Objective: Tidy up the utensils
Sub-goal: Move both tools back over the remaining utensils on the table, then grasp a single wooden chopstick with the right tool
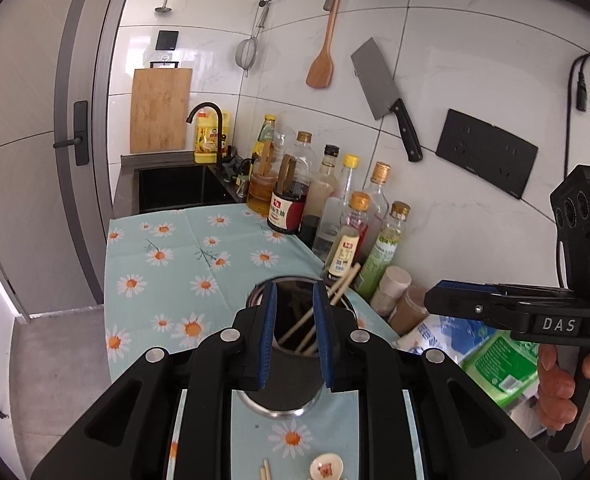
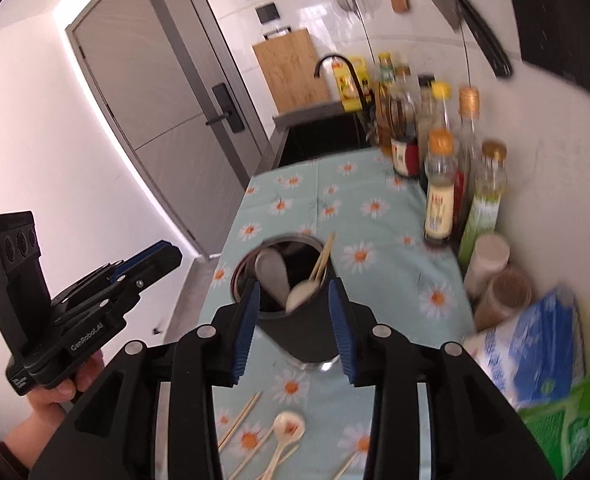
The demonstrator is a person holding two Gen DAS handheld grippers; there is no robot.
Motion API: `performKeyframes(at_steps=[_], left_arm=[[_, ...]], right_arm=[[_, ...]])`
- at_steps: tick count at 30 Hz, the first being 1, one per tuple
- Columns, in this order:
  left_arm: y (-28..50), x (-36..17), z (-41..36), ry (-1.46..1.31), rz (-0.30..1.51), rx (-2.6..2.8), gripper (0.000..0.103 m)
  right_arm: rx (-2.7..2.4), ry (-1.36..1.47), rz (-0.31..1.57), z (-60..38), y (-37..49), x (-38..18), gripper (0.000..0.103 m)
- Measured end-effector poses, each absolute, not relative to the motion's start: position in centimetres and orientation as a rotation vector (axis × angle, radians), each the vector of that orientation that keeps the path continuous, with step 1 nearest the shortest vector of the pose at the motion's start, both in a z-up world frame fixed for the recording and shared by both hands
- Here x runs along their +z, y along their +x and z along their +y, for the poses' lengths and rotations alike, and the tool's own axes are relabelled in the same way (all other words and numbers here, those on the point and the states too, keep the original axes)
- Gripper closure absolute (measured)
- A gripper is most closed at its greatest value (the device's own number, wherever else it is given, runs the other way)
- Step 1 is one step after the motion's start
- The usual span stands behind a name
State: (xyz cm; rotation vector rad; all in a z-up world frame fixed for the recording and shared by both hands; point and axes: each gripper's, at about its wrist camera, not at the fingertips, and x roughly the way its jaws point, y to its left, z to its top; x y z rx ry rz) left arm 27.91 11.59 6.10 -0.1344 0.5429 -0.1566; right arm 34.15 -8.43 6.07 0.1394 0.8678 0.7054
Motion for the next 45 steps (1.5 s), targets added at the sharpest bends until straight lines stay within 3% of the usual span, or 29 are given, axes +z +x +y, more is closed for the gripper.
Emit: performKeyframes(at_steps=[2,5,12,20,29,39,45], left_arm=[[27.0,5.8,11.4,-0.128,0.563,-0.167,0.085],[25.9,5.1,11.4,-0.134,0.602,-0.177,0.085],[24.3,3.2,12.1,-0.159,0.705,-0.18,0.085],[22.7,-0.8,12.9,-0.175,0.861,-0.188,0.085],[21.1,-5.4,13.9,-0.228,0.983,-0.187,0.085],[20.1,-9.2,13.7,-0.227,1.085,-0.201,0.085],[19.9,-10.7,14.1,-0.227,1.136,-0.211,0.085]], right_arm=[[0.703,0.142,0.886,-8.8,33.1,5.8,0.065],[0.69,0.142,0.934,-9.2,31.9,5.2,0.053],[0.669,0.188,1.082,-10.1,30.3,2.6,0.037],[0.531,0.181,1.366,-10.1,30.2,-3.7,0.037],[0.421,0.24,1.588,-10.8,28.9,-9.0,0.051],[0.315,0.179,1.687,-9.6,27.4,-12.4,0.073],[0.235,0.151,1.713,-9.2,27.6,-13.5,0.08]])
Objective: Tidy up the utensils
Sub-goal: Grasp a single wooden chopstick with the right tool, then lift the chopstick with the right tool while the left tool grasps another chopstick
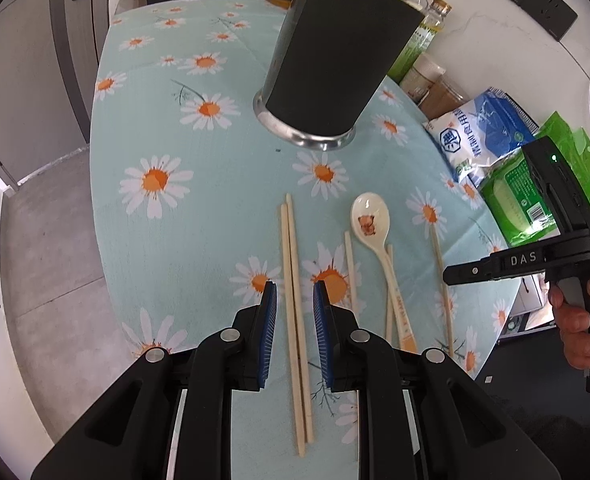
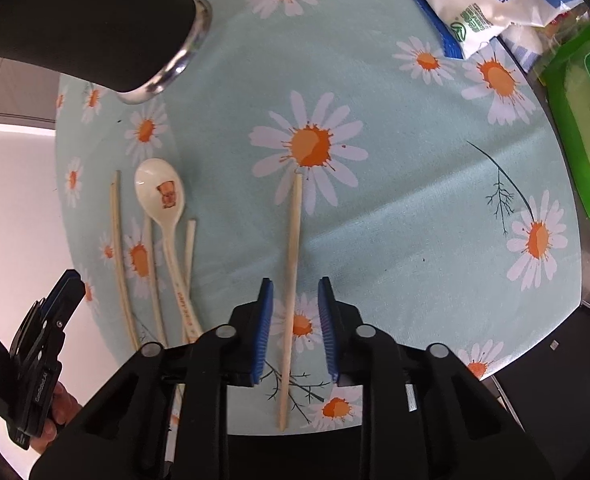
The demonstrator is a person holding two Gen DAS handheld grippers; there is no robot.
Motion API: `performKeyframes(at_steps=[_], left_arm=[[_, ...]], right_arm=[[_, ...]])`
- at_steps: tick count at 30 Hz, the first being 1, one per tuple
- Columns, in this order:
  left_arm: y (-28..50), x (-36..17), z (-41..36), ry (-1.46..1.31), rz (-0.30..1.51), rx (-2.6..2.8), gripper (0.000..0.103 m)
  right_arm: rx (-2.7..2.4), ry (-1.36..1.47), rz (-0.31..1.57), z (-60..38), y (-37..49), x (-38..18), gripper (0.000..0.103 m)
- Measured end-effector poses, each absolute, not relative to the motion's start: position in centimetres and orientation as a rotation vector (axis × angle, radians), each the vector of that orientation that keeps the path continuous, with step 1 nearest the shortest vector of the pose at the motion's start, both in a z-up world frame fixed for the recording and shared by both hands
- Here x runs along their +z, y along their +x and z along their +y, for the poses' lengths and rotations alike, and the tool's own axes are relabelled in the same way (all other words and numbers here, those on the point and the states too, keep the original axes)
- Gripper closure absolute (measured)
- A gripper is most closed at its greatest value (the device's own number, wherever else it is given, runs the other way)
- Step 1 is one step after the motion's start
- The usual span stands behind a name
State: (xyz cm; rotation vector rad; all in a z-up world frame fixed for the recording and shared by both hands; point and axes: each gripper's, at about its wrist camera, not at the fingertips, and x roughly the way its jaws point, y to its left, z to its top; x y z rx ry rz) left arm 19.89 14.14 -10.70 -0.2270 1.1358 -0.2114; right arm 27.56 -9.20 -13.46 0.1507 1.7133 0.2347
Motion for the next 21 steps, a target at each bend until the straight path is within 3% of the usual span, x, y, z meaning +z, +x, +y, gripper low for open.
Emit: performKeyframes(at_steps=[4,6,11,14,21], left_arm=[[19.8,-11.3,14.5,-0.234,1.146,-0.209,0.085],[19.8,-11.4,14.6,-0.244,1.155,-0.215,0.085],[20.0,-11.5,14.4,-0.228,1.171,-0.234,0.085],[20.2,-11.9,14.6,-0.227,1.187,-0.231,0.085],[20.5,-12.5,14.6,-0.211,1.238,-0.231,0.085]], right_arm=[[0.212,0.093,1.703,-8.4,27.4,-14.0,0.083],[0.21,0.084,1.686,-7.6,27.2,-14.1,0.091],[0.181,-0.061,1.608,-5.3,25.4,-13.5,0.093],[0.184,-0.029,1.63,-5.2,25.6,-13.5,0.097],[0.239,0.057,1.659,-8.0,27.0,-12.8,0.098]])
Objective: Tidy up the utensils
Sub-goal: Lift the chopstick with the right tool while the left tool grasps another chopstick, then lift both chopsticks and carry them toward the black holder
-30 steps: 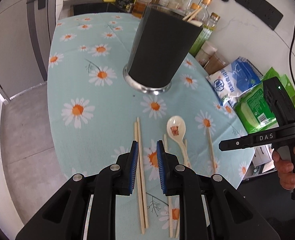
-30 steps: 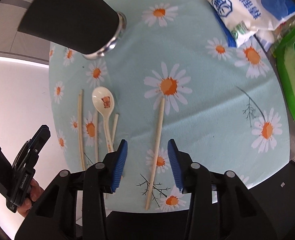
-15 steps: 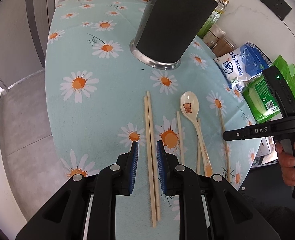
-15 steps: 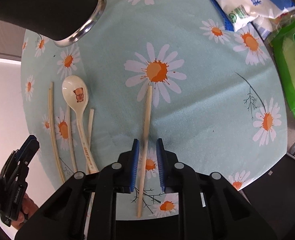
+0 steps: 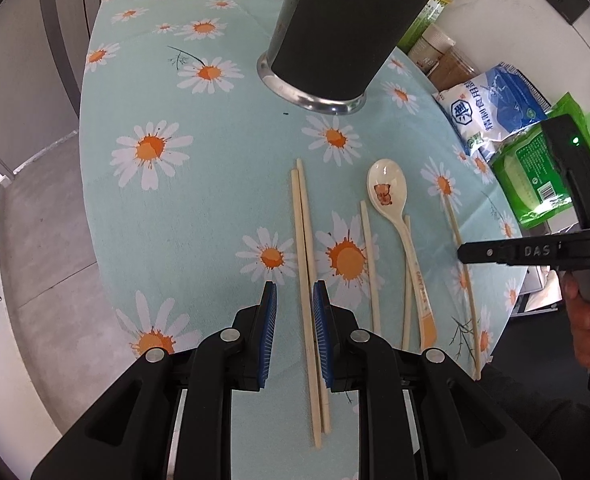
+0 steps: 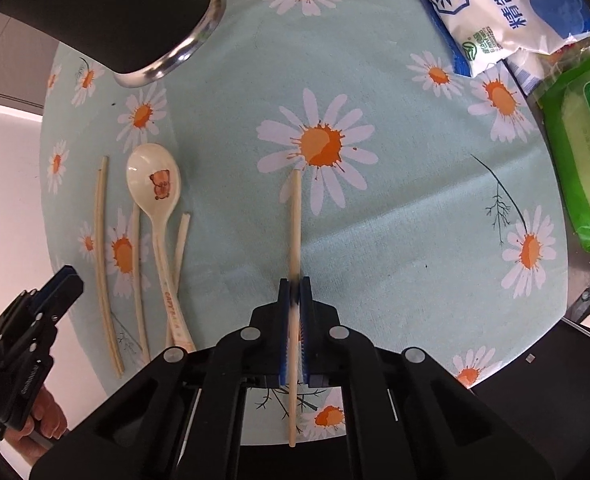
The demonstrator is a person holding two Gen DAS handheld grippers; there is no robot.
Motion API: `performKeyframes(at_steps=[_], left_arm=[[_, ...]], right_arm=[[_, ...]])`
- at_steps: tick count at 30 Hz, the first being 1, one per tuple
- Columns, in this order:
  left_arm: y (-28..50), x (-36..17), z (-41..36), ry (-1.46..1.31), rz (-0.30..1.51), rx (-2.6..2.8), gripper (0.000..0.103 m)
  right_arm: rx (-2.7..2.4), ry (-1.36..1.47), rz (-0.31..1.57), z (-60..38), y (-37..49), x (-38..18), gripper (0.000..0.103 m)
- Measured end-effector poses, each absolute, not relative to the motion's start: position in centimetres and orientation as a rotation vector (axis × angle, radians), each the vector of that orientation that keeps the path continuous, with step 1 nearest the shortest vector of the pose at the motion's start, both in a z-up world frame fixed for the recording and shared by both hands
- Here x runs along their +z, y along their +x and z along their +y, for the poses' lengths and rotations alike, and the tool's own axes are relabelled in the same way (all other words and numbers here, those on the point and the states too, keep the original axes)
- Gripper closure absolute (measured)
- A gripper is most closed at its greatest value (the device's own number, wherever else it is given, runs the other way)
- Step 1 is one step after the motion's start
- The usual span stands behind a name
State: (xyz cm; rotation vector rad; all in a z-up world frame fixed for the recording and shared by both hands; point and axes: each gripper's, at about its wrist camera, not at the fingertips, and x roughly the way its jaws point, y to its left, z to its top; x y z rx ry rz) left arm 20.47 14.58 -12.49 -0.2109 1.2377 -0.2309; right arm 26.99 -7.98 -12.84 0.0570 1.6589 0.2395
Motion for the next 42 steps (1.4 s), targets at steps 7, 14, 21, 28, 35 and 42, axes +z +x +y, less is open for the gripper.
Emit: performKeyframes(at_steps=[7,14,21,28,35,42], left_arm=[[21.6,-13.2,14.3,-0.211,1.3,-0.206,0.085],[22.3,-13.6,13.5,-0.16,1.366,-0.168,0.085],[23.0,-13.6,12.1,-0.085,1.416,-0.134,0.086],[23.6,-13.7,11.1,-0.014,1.461,-0.068,0.091],[24.3,-13.8,10.2,-0.001,1.474,-0.024,0.097],[23.9,-13.9,11.2,-0.056,1.458,0.002,0.099]], right_arm=[[0.313,0.136,1.628,-9.7,28.7,-11.1,0.098],[0.378,0.233,1.623,-12.8,30.0,-10.2,0.097],[0.416,0.275,1.623,-13.1,30.0,-9.9,0.097],[0.459,0.314,1.616,-13.5,30.5,-10.2,0.097],[0.501,0.345,1.621,-14.3,30.8,-10.4,0.097],[0.545,0.332,1.593,-14.4,31.6,-9.9,0.097]])
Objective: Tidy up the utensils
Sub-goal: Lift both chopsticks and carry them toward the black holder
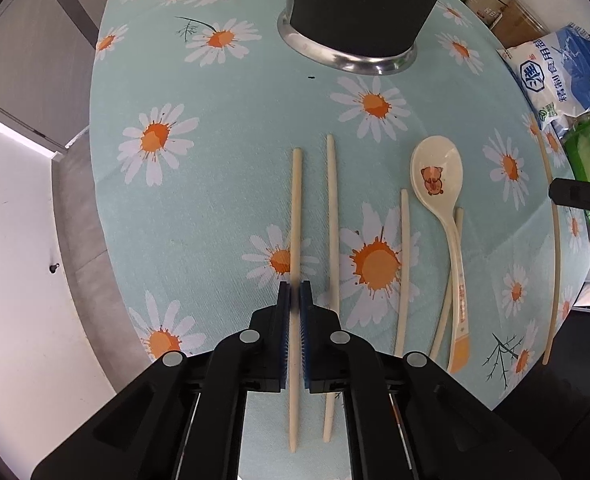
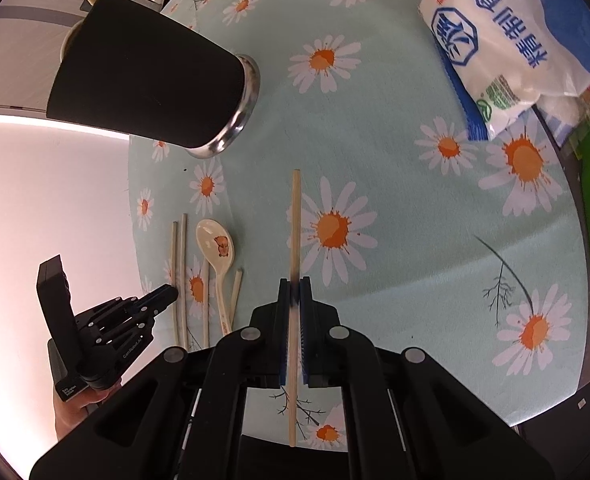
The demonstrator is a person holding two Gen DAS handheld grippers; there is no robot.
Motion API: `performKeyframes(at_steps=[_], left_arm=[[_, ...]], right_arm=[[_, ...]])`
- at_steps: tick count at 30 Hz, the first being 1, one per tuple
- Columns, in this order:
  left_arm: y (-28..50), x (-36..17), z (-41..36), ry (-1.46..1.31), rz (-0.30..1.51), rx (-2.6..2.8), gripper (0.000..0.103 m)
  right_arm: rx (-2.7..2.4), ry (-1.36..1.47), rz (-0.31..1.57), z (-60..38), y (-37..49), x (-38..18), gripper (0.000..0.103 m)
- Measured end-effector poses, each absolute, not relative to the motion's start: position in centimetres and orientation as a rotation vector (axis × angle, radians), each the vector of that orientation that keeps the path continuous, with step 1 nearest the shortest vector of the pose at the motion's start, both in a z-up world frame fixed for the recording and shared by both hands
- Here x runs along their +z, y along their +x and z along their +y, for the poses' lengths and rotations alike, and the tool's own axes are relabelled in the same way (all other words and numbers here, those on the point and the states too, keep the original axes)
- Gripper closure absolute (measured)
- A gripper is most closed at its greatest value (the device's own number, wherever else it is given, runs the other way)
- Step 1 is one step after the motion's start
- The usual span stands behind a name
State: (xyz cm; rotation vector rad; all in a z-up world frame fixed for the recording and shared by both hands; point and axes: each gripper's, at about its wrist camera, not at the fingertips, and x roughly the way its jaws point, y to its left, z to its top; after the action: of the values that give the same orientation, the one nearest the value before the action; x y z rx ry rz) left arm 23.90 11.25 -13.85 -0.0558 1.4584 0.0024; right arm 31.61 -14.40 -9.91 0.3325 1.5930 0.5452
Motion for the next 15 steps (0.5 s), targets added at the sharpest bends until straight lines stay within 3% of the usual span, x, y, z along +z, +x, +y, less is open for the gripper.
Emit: performKeyframes(at_steps=[15], left_arm=[[22.3,-9.3,13.6,-0.231,1.245,0.096,0.099]], right_arm=[[0.804,0.238,1.422,-10.6,32.5,-5.9,0.097]])
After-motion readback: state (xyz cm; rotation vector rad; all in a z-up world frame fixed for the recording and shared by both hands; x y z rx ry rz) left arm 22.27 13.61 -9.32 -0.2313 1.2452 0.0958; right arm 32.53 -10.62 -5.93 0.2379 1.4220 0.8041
